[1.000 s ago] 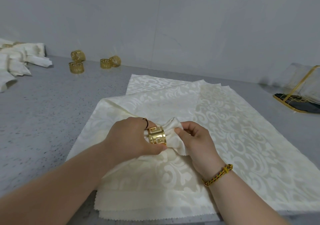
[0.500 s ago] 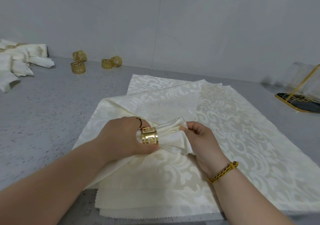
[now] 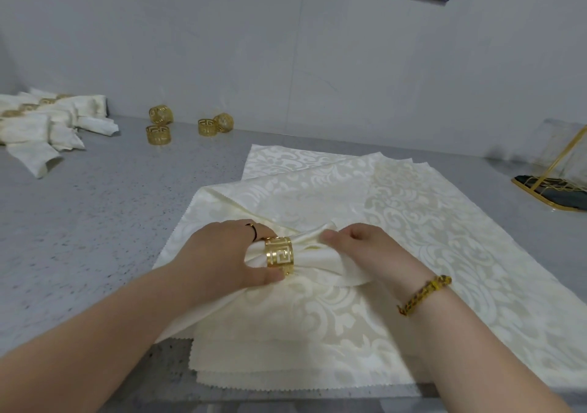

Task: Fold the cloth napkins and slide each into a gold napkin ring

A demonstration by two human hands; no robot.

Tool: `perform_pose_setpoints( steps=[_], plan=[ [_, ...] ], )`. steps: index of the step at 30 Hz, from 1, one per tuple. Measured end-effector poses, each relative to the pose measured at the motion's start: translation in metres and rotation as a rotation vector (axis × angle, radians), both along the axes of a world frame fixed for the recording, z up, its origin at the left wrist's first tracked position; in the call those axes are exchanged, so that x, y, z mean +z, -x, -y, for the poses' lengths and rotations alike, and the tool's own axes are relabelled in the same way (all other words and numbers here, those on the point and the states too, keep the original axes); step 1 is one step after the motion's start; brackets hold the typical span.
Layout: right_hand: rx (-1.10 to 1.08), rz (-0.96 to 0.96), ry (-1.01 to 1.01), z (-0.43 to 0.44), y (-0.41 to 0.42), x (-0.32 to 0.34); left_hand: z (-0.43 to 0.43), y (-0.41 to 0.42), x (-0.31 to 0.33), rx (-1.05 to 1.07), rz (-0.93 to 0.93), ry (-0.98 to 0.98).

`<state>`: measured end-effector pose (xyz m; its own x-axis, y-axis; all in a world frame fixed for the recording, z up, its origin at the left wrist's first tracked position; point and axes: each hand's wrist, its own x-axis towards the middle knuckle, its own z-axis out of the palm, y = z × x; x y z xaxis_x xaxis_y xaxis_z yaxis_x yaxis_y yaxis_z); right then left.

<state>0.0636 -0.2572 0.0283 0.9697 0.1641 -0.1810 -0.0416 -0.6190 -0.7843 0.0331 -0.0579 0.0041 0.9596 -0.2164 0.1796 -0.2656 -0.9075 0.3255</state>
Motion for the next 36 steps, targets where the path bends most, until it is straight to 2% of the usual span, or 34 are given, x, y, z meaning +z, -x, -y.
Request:
perform_pose_setpoints(
  steps=[3,7,9,11,13,15,17,19,22,24,27,28,30,32,36],
  plan=[
    [-0.012,-0.085,-0.065,-0.004,-0.008,0.004,-0.002,0.002,0.002,0.004,-0.005,0.028],
    [0.008,-0.159,-0.075,-0.004,-0.004,-0.005,-0.002,0.004,0.000,-0.022,0.037,-0.037],
    [-0.028,-0.131,-0.091,-0.004,-0.001,-0.004,-0.003,0.004,-0.003,-0.014,0.056,0.018],
    [-0.034,0.076,-0.004,0.001,0.002,-0.005,-0.005,0.004,-0.004,-0.021,0.065,0.030],
    [0.036,0.466,0.054,0.002,0.010,-0.006,-0.006,0.004,-0.004,-0.013,0.033,0.053],
    [0.306,0.761,0.050,0.000,0.022,-0.009,-0.006,0.004,-0.004,-0.024,0.012,0.124],
    [0.507,0.962,0.195,0.000,0.027,-0.025,-0.010,0.003,-0.005,-0.034,-0.004,0.176],
    [0.573,1.033,0.269,0.003,0.029,-0.038,-0.013,0.002,-0.006,-0.012,-0.050,0.218],
    [0.592,0.994,0.325,0.015,0.029,-0.052,-0.018,0.000,-0.009,-0.004,-0.109,0.166],
    [0.593,0.880,0.347,0.022,0.029,-0.048,-0.018,0.001,-0.010,-0.012,-0.110,0.165],
    [0.448,0.604,0.157,0.024,0.029,-0.026,-0.017,0.005,-0.006,0.014,-0.083,0.322],
    [0.384,0.585,0.074,0.023,0.027,-0.019,-0.016,0.008,-0.002,0.040,-0.082,0.417],
    [0.283,0.719,0.041,0.016,0.018,-0.011,-0.017,0.014,0.006,0.079,-0.091,0.513],
    [0.293,0.742,0.083,0.003,0.011,-0.008,-0.024,0.019,0.010,0.083,-0.133,0.450],
    [0.377,0.583,0.130,-0.014,0.003,-0.015,-0.037,0.029,0.016,0.075,-0.190,0.251]
  ],
)
